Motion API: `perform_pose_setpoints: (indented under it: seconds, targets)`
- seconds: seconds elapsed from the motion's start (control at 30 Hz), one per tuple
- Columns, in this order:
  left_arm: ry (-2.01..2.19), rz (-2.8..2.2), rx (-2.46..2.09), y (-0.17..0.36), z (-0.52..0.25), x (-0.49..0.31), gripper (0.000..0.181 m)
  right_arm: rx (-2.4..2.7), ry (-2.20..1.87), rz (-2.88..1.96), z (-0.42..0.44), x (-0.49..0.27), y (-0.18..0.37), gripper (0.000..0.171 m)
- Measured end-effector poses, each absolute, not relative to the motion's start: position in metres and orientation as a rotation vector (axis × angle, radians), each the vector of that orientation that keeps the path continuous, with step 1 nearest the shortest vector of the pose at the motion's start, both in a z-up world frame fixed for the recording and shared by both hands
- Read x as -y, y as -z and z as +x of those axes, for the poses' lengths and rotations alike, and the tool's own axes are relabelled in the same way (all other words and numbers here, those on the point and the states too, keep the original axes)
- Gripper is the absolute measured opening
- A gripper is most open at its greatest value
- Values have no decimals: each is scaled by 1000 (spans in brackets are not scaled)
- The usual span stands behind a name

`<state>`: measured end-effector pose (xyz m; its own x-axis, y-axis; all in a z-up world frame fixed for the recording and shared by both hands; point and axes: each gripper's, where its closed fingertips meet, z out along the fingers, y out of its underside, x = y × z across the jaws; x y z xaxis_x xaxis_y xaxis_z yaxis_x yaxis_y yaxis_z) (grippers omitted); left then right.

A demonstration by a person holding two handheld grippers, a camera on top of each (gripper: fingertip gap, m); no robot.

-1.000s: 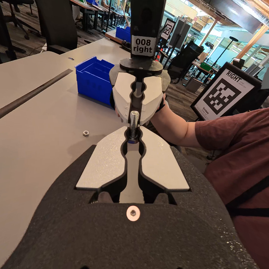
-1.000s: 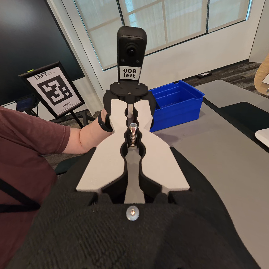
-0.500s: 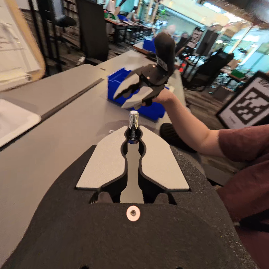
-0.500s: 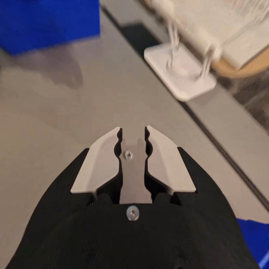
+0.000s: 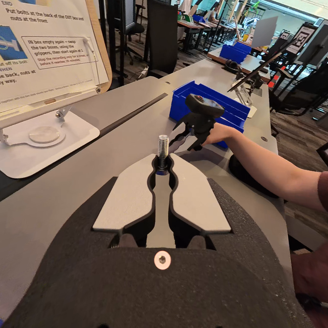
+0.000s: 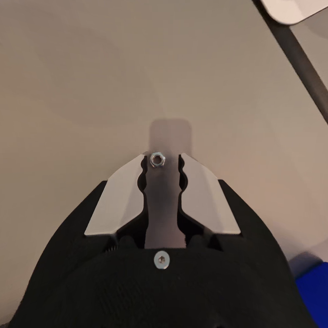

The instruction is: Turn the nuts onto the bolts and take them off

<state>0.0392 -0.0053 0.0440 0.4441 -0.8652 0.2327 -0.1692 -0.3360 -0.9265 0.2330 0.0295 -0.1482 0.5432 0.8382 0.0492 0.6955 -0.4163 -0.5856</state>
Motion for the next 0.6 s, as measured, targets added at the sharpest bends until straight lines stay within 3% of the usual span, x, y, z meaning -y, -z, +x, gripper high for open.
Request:
perform_pose_setpoints:
  seconds: [0.37,0.5,0.6]
  targets:
    - [909,-1802,-913,-34,47,3,10,1196,-352,-2286,235,-28,159,29]
    - [961,-1786,-955,-31,54,8,9,1244,-397,-2236,230,-26,158,18]
    - [1029,-1761,-1083,-18,72,22,9,1236,-472,-2117,224,-24,125,18]
